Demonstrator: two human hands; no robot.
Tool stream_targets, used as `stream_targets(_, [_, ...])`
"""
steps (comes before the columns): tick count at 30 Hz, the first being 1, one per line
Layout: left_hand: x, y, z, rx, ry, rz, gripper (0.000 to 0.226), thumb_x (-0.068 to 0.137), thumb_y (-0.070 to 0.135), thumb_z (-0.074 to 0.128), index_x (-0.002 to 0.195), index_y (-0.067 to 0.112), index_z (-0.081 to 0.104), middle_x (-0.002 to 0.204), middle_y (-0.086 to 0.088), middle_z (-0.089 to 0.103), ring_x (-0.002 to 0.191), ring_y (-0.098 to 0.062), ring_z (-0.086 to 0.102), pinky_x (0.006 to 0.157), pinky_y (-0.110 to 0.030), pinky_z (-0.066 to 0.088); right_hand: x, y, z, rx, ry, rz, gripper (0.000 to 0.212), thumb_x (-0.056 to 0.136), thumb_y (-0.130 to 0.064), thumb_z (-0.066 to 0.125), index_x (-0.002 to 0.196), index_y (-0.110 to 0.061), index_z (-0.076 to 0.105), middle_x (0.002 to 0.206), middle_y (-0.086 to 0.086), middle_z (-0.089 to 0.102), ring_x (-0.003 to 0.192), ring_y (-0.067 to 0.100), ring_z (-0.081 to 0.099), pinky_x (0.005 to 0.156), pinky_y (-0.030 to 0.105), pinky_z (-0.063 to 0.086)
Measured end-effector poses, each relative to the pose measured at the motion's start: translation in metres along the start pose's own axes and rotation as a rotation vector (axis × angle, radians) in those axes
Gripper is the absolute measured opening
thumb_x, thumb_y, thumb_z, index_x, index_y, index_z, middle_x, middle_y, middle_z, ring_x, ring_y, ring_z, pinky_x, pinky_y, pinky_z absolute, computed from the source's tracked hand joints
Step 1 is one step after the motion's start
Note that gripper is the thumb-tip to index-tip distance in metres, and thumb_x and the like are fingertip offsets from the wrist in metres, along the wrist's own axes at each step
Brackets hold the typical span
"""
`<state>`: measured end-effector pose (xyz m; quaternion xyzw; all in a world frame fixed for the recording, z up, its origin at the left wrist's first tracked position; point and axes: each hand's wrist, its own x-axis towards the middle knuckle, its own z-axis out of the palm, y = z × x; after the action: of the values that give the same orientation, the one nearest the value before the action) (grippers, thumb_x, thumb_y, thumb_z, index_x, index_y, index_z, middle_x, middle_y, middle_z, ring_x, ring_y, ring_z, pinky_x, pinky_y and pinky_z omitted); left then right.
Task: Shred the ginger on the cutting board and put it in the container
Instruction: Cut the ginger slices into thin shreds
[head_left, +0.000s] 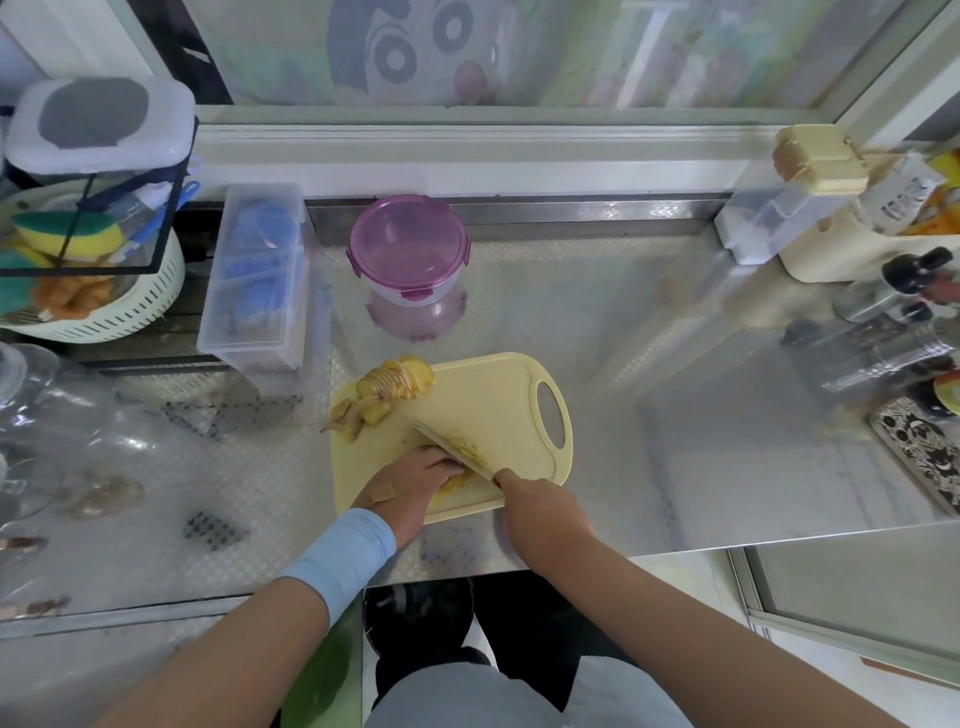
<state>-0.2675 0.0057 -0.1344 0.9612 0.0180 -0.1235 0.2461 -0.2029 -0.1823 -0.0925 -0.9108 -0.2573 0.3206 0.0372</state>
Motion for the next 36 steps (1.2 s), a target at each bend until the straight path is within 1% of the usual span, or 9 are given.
stream_targets(4, [0.002, -0.003, 0.004, -0.001, 0.005, 0.012, 0.042, 0.095, 0.005, 0.051, 0.132, 0.024, 0.057, 0.135, 0.012, 0.044, 0.122, -0.006, 0.043, 0.096, -0.003, 0.025, 0.003, -0.003, -0.003, 0.013, 0.014, -0.02, 0.03, 0.093, -0.005, 0.042, 0.119, -0.02, 0.046, 0.077, 0.003, 0.051, 0.067, 0.027, 0.055, 0.056, 0.037, 0.046])
stream_targets(6, [-0.001, -0.002, 0.001, -0.018, 0.019, -0.013, 0.057, 0.076, -0.003, 0.072, 0.125, 0.025, 0.062, 0.133, 0.006, 0.054, 0.119, -0.014, 0.054, 0.098, -0.016, 0.034, -0.001, 0.002, -0.001, 0.0, 0.022, -0.017, 0.031, 0.094, -0.006, 0.042, 0.12, -0.022, 0.045, 0.079, 0.003, 0.053, 0.066, 0.026, 0.053, 0.056, 0.036, 0.046])
stream_targets(10, [-0.001, -0.001, -0.002, 0.053, -0.054, 0.055, 0.073, 0.033, 0.007, 0.094, 0.099, 0.03, 0.072, 0.107, 0.01, 0.067, 0.093, -0.006, 0.065, 0.079, -0.012, 0.046, -0.015, 0.013, 0.003, -0.029, 0.007, -0.017, 0.034, 0.094, -0.007, 0.041, 0.122, -0.025, 0.043, 0.081, 0.003, 0.055, 0.067, 0.024, 0.054, 0.057, 0.036, 0.047])
stream_targets(15, [-0.005, -0.004, 0.002, -0.023, 0.028, 0.031, 0.064, 0.073, -0.011, 0.07, 0.128, 0.02, 0.062, 0.133, -0.001, 0.055, 0.119, -0.023, 0.056, 0.1, -0.025, 0.037, 0.003, 0.0, 0.005, -0.001, 0.017, -0.014, 0.025, 0.093, -0.005, 0.042, 0.114, -0.019, 0.045, 0.074, 0.002, 0.05, 0.067, 0.028, 0.055, 0.055, 0.035, 0.044])
stream_targets(20, [-0.005, -0.002, 0.003, 0.0, 0.056, 0.002, 0.066, 0.059, -0.005, 0.082, 0.117, 0.022, 0.069, 0.123, 0.002, 0.063, 0.107, -0.015, 0.063, 0.09, -0.013, 0.034, 0.009, -0.006, 0.002, 0.018, 0.015, -0.03, 0.026, 0.092, -0.004, 0.043, 0.114, -0.019, 0.045, 0.071, 0.0, 0.045, 0.061, 0.025, 0.048, 0.056, 0.035, 0.043])
stream_targets(27, [-0.001, -0.009, 0.009, 0.063, 0.071, 0.042, 0.075, 0.041, -0.007, 0.089, 0.107, 0.023, 0.072, 0.114, 0.002, 0.067, 0.1, -0.016, 0.067, 0.084, -0.021, 0.046, -0.012, 0.011, 0.005, -0.039, 0.004, 0.01, 0.028, 0.095, -0.007, 0.041, 0.117, -0.024, 0.043, 0.079, 0.003, 0.054, 0.069, 0.025, 0.055, 0.056, 0.037, 0.048])
stream_targets(31, [-0.001, -0.006, 0.007, 0.066, 0.064, 0.054, 0.056, 0.073, -0.006, 0.074, 0.121, 0.022, 0.066, 0.126, 0.003, 0.06, 0.112, -0.017, 0.059, 0.097, -0.021, 0.038, 0.0, 0.001, 0.007, 0.0, 0.015, 0.007, 0.027, 0.093, -0.006, 0.042, 0.116, -0.021, 0.045, 0.078, 0.004, 0.054, 0.065, 0.024, 0.052, 0.058, 0.039, 0.052])
stream_targets(33, [0.002, -0.005, 0.008, 0.056, 0.068, 0.052, 0.034, 0.094, 0.009, 0.054, 0.12, 0.027, 0.066, 0.125, 0.012, 0.054, 0.108, -0.003, 0.052, 0.09, -0.004, 0.035, 0.009, -0.008, 0.004, 0.02, 0.014, -0.012, 0.028, 0.092, -0.004, 0.041, 0.115, -0.019, 0.045, 0.076, 0.004, 0.05, 0.061, 0.023, 0.049, 0.054, 0.036, 0.046])
stream_targets(36, [0.002, -0.011, 0.015, 0.002, 0.035, -0.008, 0.048, 0.088, 0.001, 0.058, 0.128, 0.027, 0.061, 0.133, 0.009, 0.052, 0.118, -0.008, 0.051, 0.095, -0.005, 0.027, 0.013, -0.013, 0.001, 0.041, 0.017, -0.028, 0.03, 0.09, -0.002, 0.041, 0.115, -0.019, 0.046, 0.074, 0.002, 0.048, 0.058, 0.02, 0.046, 0.05, 0.032, 0.039])
